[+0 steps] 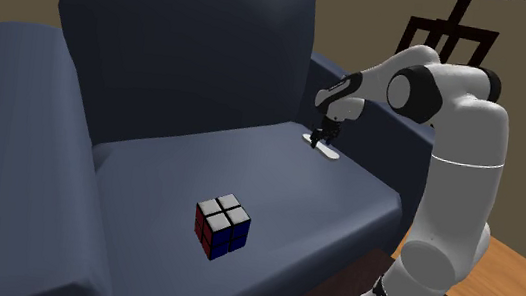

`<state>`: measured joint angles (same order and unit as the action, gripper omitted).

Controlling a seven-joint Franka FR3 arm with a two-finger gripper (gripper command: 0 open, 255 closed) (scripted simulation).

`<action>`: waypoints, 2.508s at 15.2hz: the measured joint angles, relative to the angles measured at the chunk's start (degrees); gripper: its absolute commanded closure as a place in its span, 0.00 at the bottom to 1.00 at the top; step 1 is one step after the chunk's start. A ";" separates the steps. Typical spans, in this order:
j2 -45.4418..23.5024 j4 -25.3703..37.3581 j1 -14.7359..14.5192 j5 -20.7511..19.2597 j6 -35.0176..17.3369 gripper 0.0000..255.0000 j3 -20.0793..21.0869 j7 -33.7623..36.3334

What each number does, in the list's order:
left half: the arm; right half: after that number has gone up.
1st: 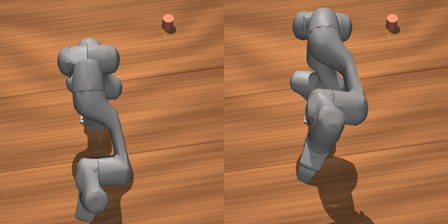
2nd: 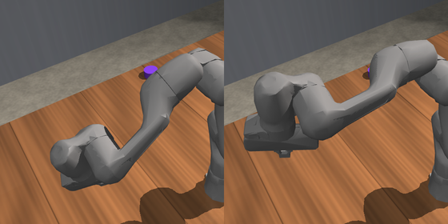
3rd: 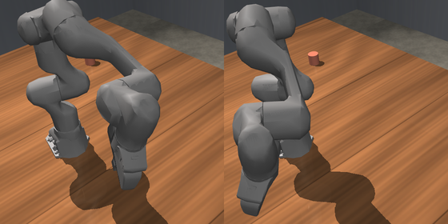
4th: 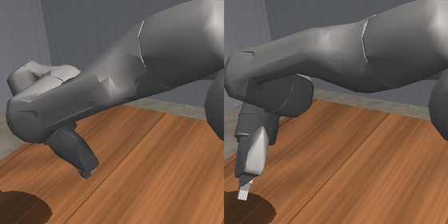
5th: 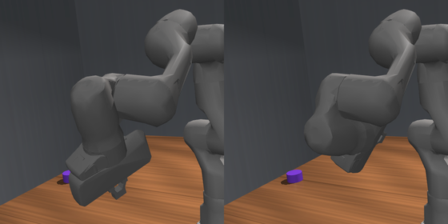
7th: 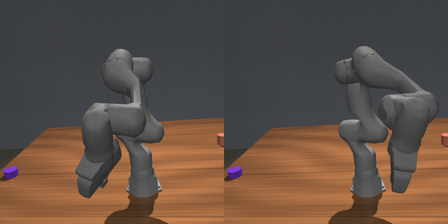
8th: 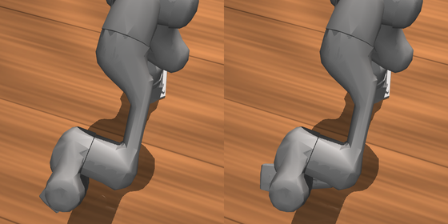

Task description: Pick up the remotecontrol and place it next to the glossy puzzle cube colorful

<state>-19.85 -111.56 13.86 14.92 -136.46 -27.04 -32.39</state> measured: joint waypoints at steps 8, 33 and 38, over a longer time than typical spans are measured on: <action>0.01 0.00 0.00 0.00 0.00 1.00 0.00 0.00; 7.51 7.03 -1.69 -5.89 13.50 1.00 -2.25 4.18; 8.41 9.90 -1.68 -6.63 17.13 1.00 -2.52 4.66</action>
<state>-11.44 -101.67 12.18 8.29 -119.33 -29.56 -27.73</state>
